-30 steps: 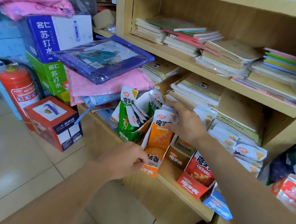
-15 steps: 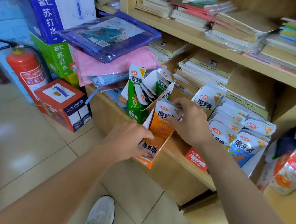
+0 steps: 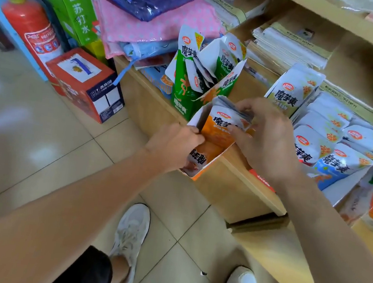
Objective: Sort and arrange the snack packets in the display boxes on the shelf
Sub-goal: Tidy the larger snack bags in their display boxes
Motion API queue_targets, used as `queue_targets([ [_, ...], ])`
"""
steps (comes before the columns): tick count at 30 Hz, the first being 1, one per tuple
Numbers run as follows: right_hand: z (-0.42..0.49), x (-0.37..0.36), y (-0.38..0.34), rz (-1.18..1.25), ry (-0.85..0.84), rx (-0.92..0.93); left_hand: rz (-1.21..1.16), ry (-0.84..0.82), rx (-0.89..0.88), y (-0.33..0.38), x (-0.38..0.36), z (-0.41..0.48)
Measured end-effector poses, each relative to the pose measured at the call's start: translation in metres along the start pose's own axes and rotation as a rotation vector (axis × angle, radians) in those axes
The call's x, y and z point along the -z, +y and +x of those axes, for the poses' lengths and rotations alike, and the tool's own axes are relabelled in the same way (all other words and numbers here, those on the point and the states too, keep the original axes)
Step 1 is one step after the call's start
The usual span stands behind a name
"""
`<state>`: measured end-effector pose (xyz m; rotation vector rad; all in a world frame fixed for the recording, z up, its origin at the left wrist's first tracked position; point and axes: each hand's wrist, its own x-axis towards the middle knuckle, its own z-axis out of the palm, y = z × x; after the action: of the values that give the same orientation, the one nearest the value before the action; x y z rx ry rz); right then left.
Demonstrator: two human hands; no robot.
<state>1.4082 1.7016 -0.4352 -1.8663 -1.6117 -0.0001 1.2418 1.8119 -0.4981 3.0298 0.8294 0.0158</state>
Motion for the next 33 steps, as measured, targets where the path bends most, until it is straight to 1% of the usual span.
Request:
queue_targets([
  [2,-0.006,-0.001,-0.004,0.014,-0.004,0.014,0.012,-0.018,-0.005,-0.002,-0.006,-0.003],
  [4,-0.012,-0.002,-0.008,0.008,0.003,0.050,0.013,-0.026,-0.047,-0.006,-0.009,-0.006],
  [9,-0.023,-0.006,-0.008,-0.025,0.057,0.104,-0.158,0.069,-0.202,-0.022,-0.011,-0.013],
  [13,-0.026,-0.011,-0.009,-0.075,0.112,0.112,-0.241,0.065,-0.228,-0.023,-0.005,-0.028],
  [15,-0.027,-0.013,-0.010,-0.097,0.138,0.113,-0.301,0.117,-0.205,-0.023,-0.004,-0.042],
  [17,-0.026,-0.014,-0.011,-0.104,0.152,0.102,-0.327,0.174,-0.146,-0.022,-0.009,-0.056],
  [19,-0.026,-0.014,-0.012,-0.100,0.157,0.097,-0.284,0.287,-0.083,-0.014,-0.015,-0.070],
  [22,-0.027,-0.016,-0.012,-0.090,0.168,0.091,-0.263,0.506,0.028,0.011,-0.018,-0.085],
  [23,-0.028,-0.016,-0.012,-0.086,0.172,0.088,-0.261,0.530,0.064,0.022,-0.019,-0.088],
  [24,-0.028,-0.016,-0.012,-0.085,0.180,0.085,-0.259,0.496,0.104,0.032,-0.021,-0.089],
  [27,-0.028,-0.016,-0.010,-0.078,0.198,0.079,-0.176,0.249,0.216,0.055,-0.031,-0.085],
  [28,-0.028,-0.016,-0.010,-0.078,0.202,0.076,-0.148,0.203,0.239,0.057,-0.034,-0.081],
  [33,-0.028,-0.016,-0.008,-0.078,0.201,0.085,-0.164,0.131,0.338,0.051,-0.039,-0.060],
])
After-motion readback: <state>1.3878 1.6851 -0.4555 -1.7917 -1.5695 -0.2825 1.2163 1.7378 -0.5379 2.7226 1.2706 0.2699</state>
